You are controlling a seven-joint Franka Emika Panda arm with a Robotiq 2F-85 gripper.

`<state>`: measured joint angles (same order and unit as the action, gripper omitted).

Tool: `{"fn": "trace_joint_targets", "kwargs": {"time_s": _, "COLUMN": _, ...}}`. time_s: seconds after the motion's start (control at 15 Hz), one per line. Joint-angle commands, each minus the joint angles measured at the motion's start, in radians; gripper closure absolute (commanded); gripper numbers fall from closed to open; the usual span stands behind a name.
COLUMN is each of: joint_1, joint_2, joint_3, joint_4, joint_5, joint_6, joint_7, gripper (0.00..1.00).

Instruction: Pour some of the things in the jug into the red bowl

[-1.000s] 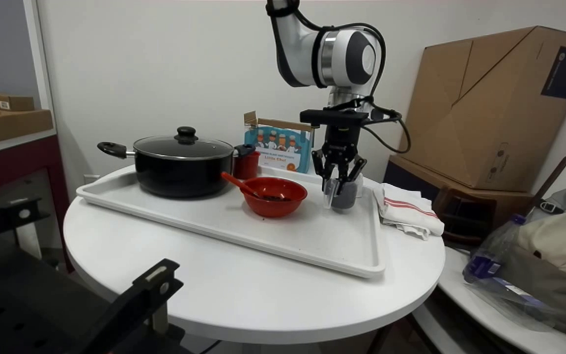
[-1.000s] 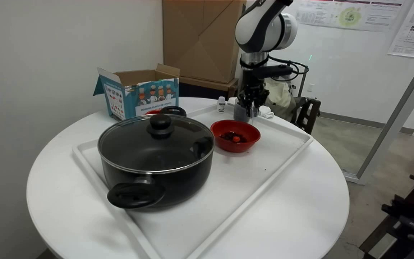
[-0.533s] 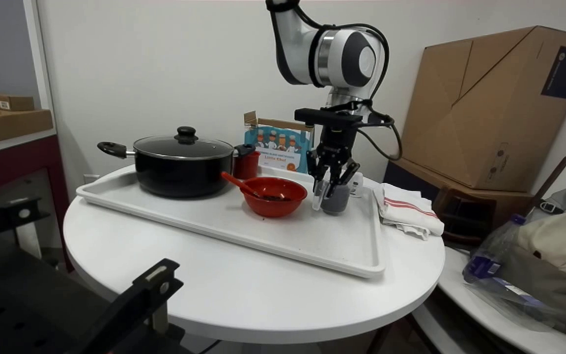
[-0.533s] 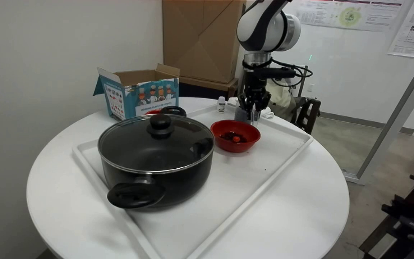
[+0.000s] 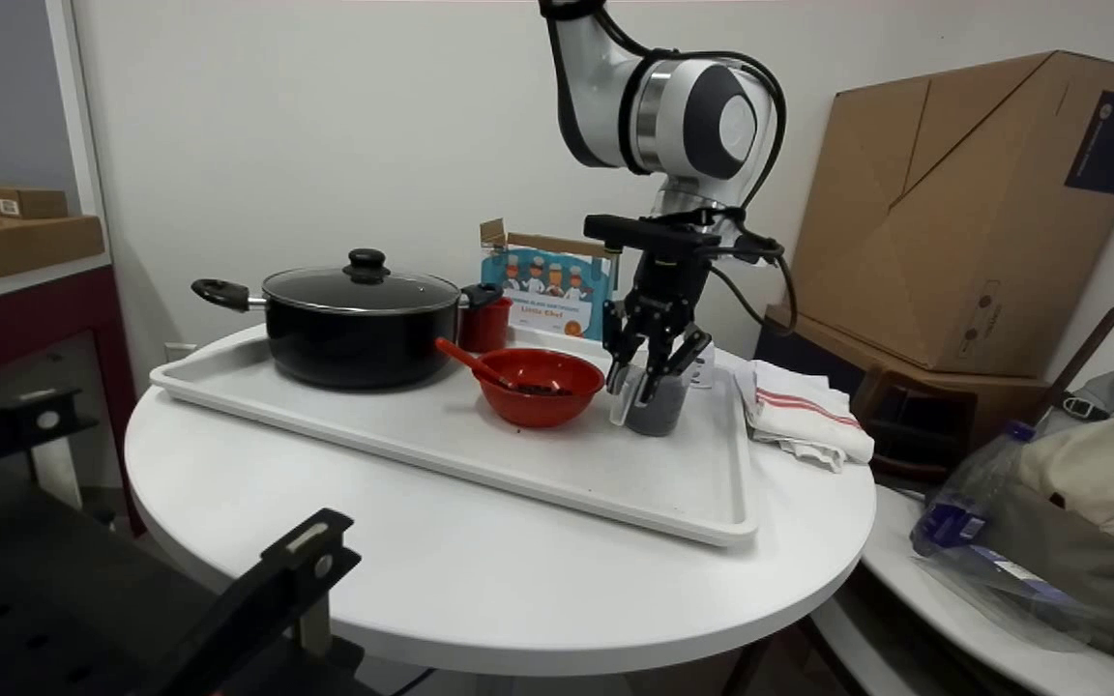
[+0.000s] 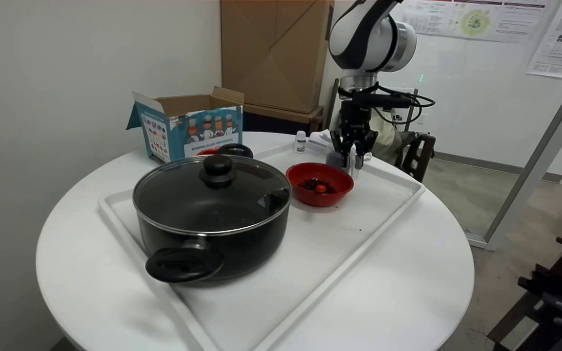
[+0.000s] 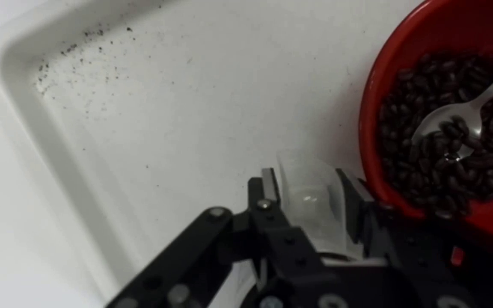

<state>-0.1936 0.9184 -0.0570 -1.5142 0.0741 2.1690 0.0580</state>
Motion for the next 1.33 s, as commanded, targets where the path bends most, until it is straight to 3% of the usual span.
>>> {"fn": "trace_joint_targets", "kwargs": {"time_s": 0.0, "joint_1": -0.013, "joint_2": -0.033, "joint_3": 0.011, "joint_4": -0.027, "joint_5": 0.033, "joint_6": -0.039, "joint_7": -0.031, "gripper": 0.29}}
{"fn": "trace_joint_targets", "kwargs": {"time_s": 0.2, "joint_1": -0.018, "joint_2": -0.052, "joint_3": 0.016, "joint_4": -0.031, "joint_5": 0.036, "joint_6": -0.088, "joint_7": -0.055, "gripper": 0.06}}
{"fn": "trace_joint_targets", "kwargs": {"time_s": 0.33, "joint_1": -0.022, "joint_2": -0.083, "joint_3": 0.024, "joint_4": -0.049, "joint_5": 0.038, "joint_6": -0.120, "joint_7": -0.088, "gripper": 0.00}}
{"fn": "trace_joint_targets", "kwargs": {"time_s": 0.53, "joint_1": -0.014, "joint_2": -0.175, "joint_3": 0.035, "joint_4": -0.118, "joint_5": 0.045, "joint_6": -0.141, "joint_7": -0.114, "gripper": 0.00}}
{"fn": "trace_joint_targets", "kwargs": {"time_s": 0.8, "joint_1": 0.041, "joint_2": -0.333, "joint_3": 0.045, "joint_4": -0.250, "joint_5": 0.062, "joint_6": -0.154, "joint_7": -0.043, "gripper": 0.00}}
{"fn": "trace_joint_targets", "kwargs": {"time_s": 1.07, "joint_1": 0.139, "joint_2": -0.507, "joint_3": 0.063, "joint_4": -0.417, "joint_5": 0.026, "joint_6": -0.115, "joint_7": -0.009, "gripper": 0.00}}
{"fn": "trace_joint_targets", "kwargs": {"time_s": 1.27, "joint_1": 0.233, "joint_2": -0.625, "joint_3": 0.066, "joint_4": -0.533, "joint_5": -0.030, "joint_6": -0.037, "joint_7": 0.091, "gripper": 0.00}}
